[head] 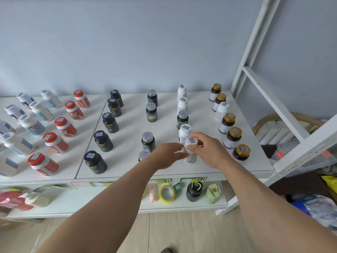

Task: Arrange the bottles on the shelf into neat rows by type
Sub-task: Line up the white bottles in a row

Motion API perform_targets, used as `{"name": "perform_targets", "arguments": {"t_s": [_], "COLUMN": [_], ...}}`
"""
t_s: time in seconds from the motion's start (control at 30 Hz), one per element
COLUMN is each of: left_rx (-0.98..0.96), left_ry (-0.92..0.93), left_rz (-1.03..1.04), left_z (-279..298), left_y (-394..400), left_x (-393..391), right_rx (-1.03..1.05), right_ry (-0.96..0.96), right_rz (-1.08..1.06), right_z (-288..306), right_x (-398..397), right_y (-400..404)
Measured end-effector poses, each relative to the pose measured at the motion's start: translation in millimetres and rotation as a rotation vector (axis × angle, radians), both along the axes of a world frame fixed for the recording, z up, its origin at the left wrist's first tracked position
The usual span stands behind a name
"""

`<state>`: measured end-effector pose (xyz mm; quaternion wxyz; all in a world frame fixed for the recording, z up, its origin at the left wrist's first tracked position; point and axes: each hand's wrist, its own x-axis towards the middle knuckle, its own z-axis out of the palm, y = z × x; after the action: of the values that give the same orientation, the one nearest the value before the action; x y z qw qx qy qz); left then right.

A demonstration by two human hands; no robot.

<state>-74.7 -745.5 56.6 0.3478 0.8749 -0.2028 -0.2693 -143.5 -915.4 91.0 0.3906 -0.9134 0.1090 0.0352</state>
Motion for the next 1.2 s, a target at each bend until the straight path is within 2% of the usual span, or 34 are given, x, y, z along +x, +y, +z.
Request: {"name": "perform_targets", "arguments": {"t_s": [0.1,0.2,0.33,0.53,0.67,0.8,1.07,1.2], "left_rx": [0.191,0.287,0.350,0.339,0.299,0.291,0.399,0.333], "left_ry": [-0.186,-0.280,-0.360,-0.421,-0.403,-0.388,-0.317,-0.238], "left_rz": [-0.094,-0.170,-0.216,-0.199,-0.137,-0.121,-0.128,-0.082], "left_z": [7.2,11.8,14.0,18.5,23.8,28.7,29.5,26.5], "left_y": [-0.9,-4.4,-6.0,-5.3,-6.6,-14.1,-34.1,-37.5], "left_x": [3.8,7.4,12.0,20.8,28.3,34.6,55.5,69.3], "right_rx": [0.026,0.057,0.074,0.107,0.014,-0.092,-0.041,-0.020], "right_ry": [0.025,0.046,0.073,0.044,-0.029,0.027,0.120,0.111], "right_rz": [0.011,0.011,0.008,-0.026,-0.086,-0.005,0.132,0.144], "right_z": [-9.5,-17.3,-24.4,-11.3,2.5,9.8,-4.2,-1.7], "right_x": [-1.9,-4.6,-7.7,-3.4,21.7,51.1,83.7,93.4], "right_y": [-1.6,-1.9,-2.0,-0.7,-4.7,-8.3,-16.2,-26.6]}}
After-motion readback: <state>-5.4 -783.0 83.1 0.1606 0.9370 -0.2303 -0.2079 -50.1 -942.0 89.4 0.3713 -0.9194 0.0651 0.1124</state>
